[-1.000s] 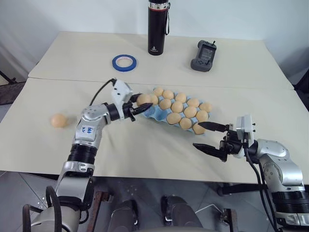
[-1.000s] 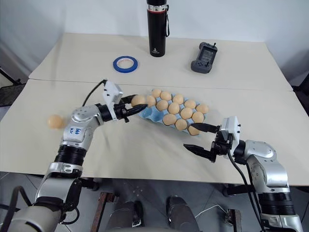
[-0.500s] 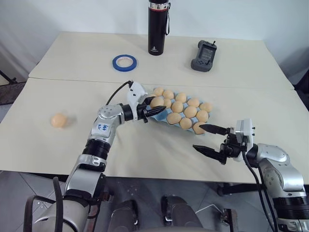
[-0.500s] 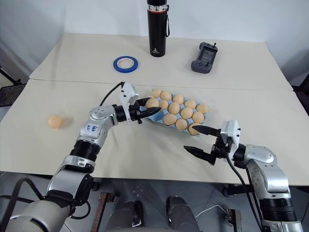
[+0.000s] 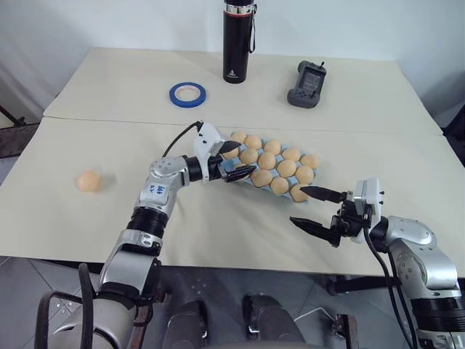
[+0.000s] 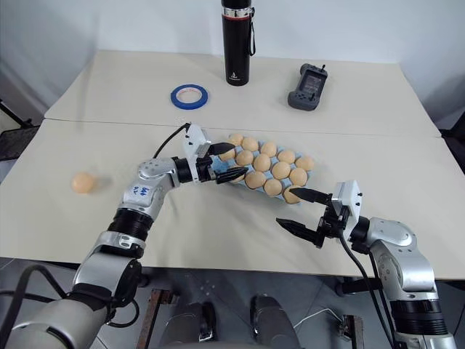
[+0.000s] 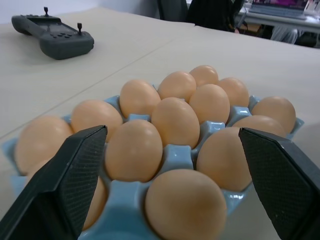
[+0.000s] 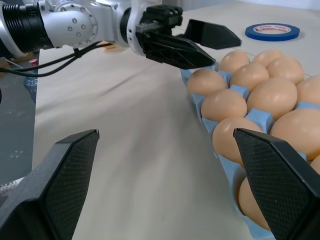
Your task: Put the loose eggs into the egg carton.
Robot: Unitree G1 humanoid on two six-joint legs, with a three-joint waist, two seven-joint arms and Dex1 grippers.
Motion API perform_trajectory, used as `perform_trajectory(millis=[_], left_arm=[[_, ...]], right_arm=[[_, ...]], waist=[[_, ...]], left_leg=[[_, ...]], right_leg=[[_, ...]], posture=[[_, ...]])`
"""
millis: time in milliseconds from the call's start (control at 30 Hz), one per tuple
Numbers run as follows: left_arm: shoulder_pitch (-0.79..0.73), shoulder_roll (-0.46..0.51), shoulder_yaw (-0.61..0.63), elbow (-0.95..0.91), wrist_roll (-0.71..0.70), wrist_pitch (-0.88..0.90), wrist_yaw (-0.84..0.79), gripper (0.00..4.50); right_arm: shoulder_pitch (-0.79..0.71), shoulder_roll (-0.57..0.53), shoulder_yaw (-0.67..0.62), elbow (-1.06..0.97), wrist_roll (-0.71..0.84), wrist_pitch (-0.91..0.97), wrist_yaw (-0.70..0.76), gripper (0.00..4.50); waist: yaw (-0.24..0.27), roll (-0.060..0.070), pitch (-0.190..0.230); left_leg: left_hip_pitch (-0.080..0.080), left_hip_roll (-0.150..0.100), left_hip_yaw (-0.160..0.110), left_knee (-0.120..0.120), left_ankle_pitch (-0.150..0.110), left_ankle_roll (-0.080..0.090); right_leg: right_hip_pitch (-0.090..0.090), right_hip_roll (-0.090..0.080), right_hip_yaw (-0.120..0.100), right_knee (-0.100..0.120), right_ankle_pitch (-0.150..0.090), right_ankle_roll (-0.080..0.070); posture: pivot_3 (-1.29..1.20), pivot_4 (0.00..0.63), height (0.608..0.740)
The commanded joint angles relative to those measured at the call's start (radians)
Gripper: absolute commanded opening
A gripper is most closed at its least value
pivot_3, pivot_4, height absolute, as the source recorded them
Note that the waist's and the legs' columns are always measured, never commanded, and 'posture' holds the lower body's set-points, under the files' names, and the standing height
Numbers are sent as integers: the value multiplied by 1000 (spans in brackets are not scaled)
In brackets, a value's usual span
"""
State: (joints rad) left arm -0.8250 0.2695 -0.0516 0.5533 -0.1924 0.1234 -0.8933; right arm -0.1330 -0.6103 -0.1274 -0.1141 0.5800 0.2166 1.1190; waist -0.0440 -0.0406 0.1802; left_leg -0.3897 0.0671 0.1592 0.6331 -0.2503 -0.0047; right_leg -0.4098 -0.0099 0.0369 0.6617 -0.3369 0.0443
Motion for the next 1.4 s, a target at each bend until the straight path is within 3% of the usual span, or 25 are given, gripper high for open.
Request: perform_trajectory(millis=[33, 333, 667, 933, 1167, 1400], left_arm=[[55, 54, 56, -176, -52, 16, -6, 4485], [349, 225, 258, -556, -119, 111, 123, 4485], [824, 225, 571, -966, -258, 197, 267, 4485], [1043, 155, 765, -975, -275, 120, 384, 4485], [1100, 78, 782, -1005, -275, 158, 548, 4485], [1089, 97, 780, -972, -273, 251, 667, 4485]], right_arm=[[-3, -5, -31, -27, 21, -17, 9, 4500], [-11, -11, -26, -7, 29, -14, 49, 4500], [-63, -3, -2, 48, 20, -15, 93, 4500], [-104, -4, 14, 103, 9, -18, 134, 4500], [-131, -3, 14, 135, 1, -23, 160, 4500], [-143, -2, 16, 146, -8, -26, 168, 4500]], waist=[[-2, 0, 0], [-11, 0, 0], [-12, 0, 0], [-12, 0, 0], [-11, -2, -1], [-15, -2, -1]], left_leg=[[0, 0, 0, 0, 0, 0], [1, 1, 0, 0, 0, 0], [2, 0, -1, -3, -1, 3], [3, 0, -3, -3, -4, 1], [3, 0, -4, -4, -5, 3], [3, 0, -4, -6, -5, 2]], right_leg=[[0, 0, 0, 0, 0, 0], [1, 0, 0, 1, 0, 0], [2, -2, -1, -2, 0, -1], [3, -3, -2, -3, 1, -4], [5, -4, -3, -7, 2, -5], [4, -3, -3, -8, 2, -5]], posture=[[0, 150, 740], [0, 150, 740], [0, 150, 740], [0, 150, 740], [0, 150, 740], [0, 150, 740]])
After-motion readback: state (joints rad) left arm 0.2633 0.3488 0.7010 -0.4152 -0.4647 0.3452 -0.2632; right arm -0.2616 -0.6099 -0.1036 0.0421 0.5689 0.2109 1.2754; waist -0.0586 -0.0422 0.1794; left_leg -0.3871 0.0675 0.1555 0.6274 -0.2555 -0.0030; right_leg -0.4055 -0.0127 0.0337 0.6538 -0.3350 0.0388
